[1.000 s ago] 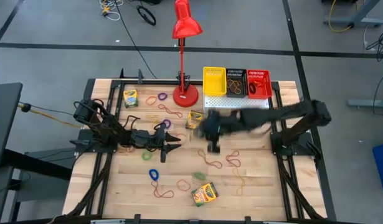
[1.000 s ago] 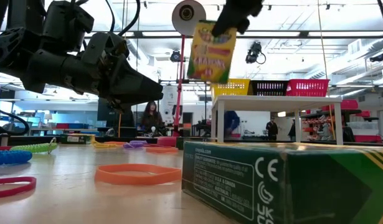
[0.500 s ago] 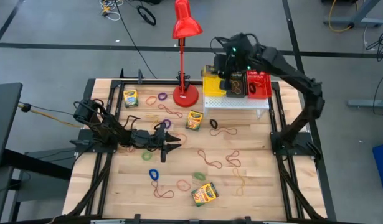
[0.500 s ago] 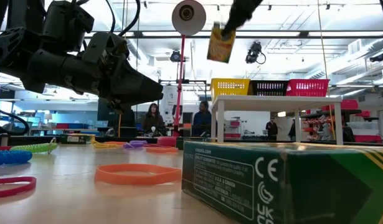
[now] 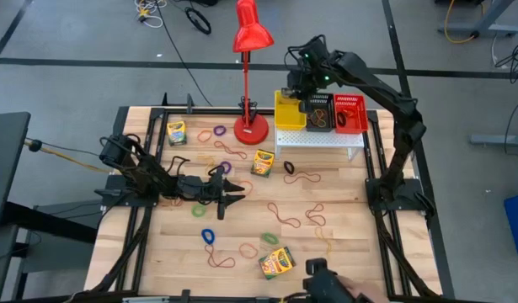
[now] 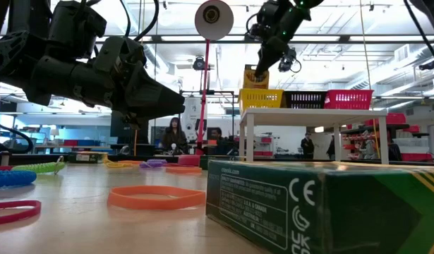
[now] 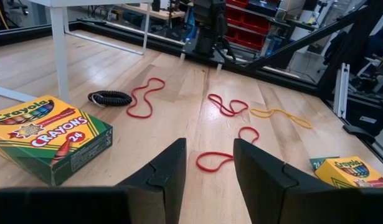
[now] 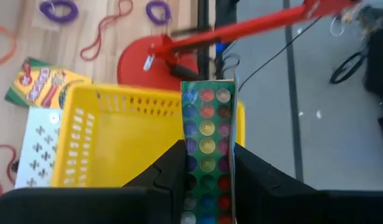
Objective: Pick & Place Office Desk Supplies
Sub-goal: Put the crayon box into the yellow bin on the shelf
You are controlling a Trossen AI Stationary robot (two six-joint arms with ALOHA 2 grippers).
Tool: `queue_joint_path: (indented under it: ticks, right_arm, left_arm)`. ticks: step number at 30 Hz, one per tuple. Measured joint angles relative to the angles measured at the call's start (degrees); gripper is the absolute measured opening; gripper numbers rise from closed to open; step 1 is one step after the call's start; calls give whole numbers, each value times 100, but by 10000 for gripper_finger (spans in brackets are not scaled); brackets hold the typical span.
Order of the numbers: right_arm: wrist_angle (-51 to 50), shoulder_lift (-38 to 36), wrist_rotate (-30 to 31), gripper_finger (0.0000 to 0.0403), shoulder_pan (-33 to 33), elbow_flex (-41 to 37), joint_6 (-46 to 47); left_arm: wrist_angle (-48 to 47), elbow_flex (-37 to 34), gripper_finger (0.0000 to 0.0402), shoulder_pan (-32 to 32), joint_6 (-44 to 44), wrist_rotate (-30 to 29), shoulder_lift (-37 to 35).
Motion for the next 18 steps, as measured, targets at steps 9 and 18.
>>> queue_joint_path:
  ticks: [9,18]
  right_arm:
    - [-40,280,-274,100,-146,-3,-64]
    - [-40,336,-207,101,-144,-7,-55]
  left_arm:
    - [0,0,140,0,-2,0,0]
    - [0,0,140,0,-23,0,0]
